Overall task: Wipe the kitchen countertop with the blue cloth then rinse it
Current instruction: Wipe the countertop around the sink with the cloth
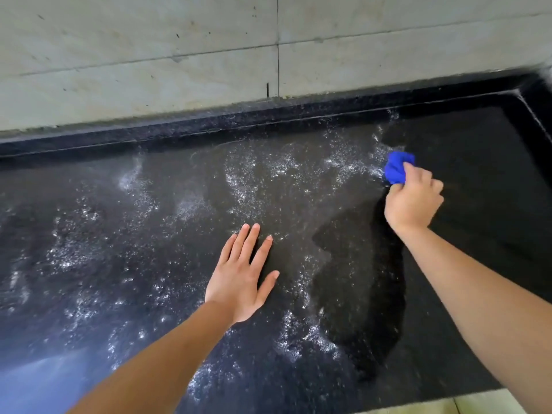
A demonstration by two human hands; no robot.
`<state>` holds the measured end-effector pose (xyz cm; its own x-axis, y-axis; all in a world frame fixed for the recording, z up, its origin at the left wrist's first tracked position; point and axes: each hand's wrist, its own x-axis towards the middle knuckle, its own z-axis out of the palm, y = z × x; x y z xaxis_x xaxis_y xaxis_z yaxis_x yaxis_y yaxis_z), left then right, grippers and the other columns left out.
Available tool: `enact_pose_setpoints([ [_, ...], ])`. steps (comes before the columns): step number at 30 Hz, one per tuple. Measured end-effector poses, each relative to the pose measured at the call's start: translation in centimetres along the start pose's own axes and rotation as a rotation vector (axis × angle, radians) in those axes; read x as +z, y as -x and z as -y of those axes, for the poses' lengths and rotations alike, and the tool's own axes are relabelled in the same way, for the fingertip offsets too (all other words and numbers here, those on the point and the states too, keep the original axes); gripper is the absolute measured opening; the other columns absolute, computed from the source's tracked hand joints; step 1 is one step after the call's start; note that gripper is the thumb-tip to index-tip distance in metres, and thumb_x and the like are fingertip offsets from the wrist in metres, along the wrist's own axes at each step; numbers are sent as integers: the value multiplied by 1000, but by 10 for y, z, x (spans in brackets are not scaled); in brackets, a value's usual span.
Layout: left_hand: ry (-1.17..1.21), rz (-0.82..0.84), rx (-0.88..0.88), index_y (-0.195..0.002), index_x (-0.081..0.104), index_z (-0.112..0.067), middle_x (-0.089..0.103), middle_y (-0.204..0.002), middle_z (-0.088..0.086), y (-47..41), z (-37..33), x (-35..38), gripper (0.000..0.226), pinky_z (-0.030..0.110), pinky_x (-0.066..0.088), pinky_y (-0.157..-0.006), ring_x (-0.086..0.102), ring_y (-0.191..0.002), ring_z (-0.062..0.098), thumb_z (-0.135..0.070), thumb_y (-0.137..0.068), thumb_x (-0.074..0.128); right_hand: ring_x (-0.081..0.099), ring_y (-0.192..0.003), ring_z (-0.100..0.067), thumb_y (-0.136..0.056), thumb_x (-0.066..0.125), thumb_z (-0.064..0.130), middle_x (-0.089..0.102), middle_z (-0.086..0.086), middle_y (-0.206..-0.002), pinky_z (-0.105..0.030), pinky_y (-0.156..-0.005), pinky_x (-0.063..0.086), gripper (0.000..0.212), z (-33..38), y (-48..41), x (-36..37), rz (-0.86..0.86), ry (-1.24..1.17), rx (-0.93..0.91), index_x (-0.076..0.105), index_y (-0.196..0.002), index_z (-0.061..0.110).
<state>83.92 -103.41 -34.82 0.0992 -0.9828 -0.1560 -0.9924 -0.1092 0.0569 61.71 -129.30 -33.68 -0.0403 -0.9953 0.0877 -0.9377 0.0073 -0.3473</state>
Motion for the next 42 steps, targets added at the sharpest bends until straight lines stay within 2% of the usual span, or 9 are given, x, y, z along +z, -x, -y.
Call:
enact_pose_setpoints([
  [4,-9,37,-7,-145,42,-14,32,-154,17,0,-2,-6,63,47,19,-114,26,-144,34,-54,-98,28,52,-102,-31,-79,46,14,63,1,-120,-44,-84,47,42,12,68,-8,271,-190,-505,65,-117,17],
  [7,1,16,87,-130,59,-16,53,-139,15,-12,11,-20,59,46,39,-103,49,-128,36,-53,-99,27,59,-100,-17,-77,53,4,67,12,-105,-33,-92,46,40,2,52,-32,617,-444,-441,72,-105,25],
  [12,-121,0,304,-139,51,-21,42,-149,15,-44,57,-30,57,49,31,-110,42,-135,35,-55,-98,31,59,-105,-30,-77,48,20,67,-5,-113,-39,-94,46,43,-24,-52,-43,173,-349,-103,65,-116,26],
  [16,-144,42,346,-151,31,-22,22,-158,17,-54,65,-15,66,52,19,-115,21,-146,35,-59,-96,30,39,-122,-42,-93,48,20,45,-17,-137,-49,-99,36,45,-24,-93,-19,87,-78,161,45,-138,16],
  [21,-131,47,343,-153,22,-23,18,-159,17,-54,65,-18,69,52,18,-115,17,-147,35,-60,-96,29,48,-108,-39,-86,59,12,56,-8,-128,-49,-85,44,40,11,-21,8,113,-129,-320,58,-126,14],
  [25,-102,48,332,-154,18,-25,17,-160,15,-53,64,-19,69,51,18,-115,15,-148,34,-61,-96,30,51,-108,-21,-85,60,3,61,6,-122,-30,-94,40,41,13,12,-7,480,-377,-639,63,-123,18],
  [33,-50,27,334,-153,23,-27,15,-161,13,-55,69,-11,67,50,15,-117,15,-148,32,-61,-96,30,41,-119,-43,-93,48,16,48,-19,-132,-51,-94,38,43,17,-120,8,72,-41,143,46,-136,14],
  [39,-40,42,327,-153,24,-27,17,-160,13,-54,67,-16,68,50,18,-116,16,-148,32,-62,-95,32,51,-102,-28,-82,53,3,61,-3,-122,-37,-86,46,43,58,2,20,321,-227,-634,61,-122,14],
  [42,-25,32,323,-153,25,-28,19,-160,13,-54,68,-16,67,50,18,-115,18,-148,32,-62,-95,33,55,-101,-4,-81,52,-6,62,3,-114,-6,-88,37,42,56,-16,-7,632,-502,-545,68,-113,15],
])
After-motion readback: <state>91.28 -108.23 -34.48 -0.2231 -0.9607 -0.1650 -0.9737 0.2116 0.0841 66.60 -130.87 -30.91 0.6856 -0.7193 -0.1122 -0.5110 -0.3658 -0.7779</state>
